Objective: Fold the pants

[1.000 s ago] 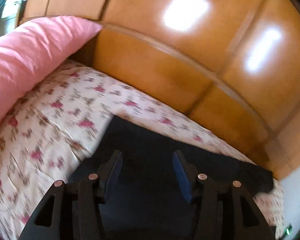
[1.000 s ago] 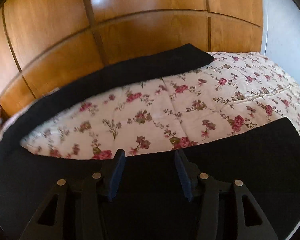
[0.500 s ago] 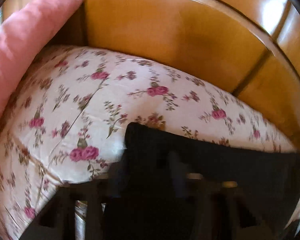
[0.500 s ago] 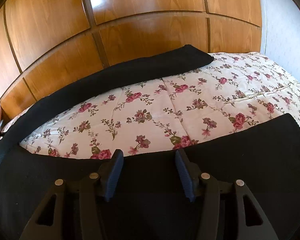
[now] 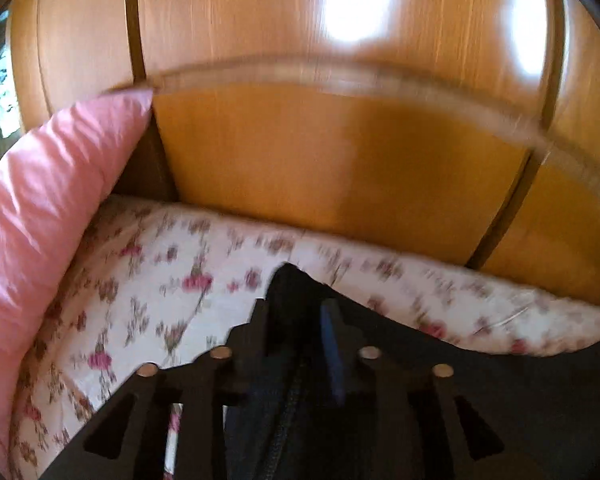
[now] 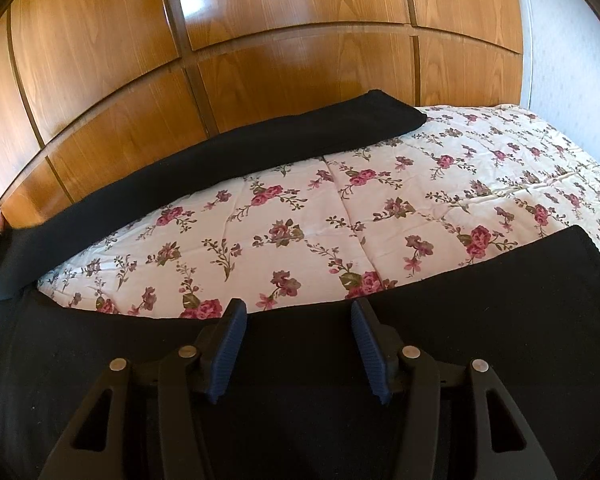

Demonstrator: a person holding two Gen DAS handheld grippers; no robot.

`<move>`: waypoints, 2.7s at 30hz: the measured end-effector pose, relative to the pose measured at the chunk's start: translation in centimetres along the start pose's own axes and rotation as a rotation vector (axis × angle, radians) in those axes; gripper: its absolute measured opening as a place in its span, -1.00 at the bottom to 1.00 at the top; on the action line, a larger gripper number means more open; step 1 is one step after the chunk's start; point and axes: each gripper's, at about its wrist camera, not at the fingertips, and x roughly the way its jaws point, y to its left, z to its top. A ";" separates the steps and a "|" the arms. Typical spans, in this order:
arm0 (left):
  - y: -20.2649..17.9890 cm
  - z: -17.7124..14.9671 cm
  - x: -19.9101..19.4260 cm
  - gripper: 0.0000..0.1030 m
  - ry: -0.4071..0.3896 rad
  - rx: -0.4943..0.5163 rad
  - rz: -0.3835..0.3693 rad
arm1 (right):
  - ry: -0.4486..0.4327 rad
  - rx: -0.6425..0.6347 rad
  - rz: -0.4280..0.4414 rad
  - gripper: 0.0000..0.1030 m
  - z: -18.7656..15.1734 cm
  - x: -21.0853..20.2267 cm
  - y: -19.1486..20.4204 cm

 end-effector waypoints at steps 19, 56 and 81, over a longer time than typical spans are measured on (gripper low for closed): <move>-6.6 -15.5 -11.0 -0.32 -0.034 -0.174 -0.335 | 0.064 0.003 0.024 0.22 0.8 0.3 0.4; -6.7 -16.7 -9.1 0.27 -0.080 -0.196 -0.442 | -0.150 0.554 0.025 -0.78 17.7 8.0 -15.9; -6.3 -16.5 -8.9 0.27 -0.059 -0.209 -0.467 | -0.022 0.321 -0.042 -0.13 7.7 -1.1 -9.9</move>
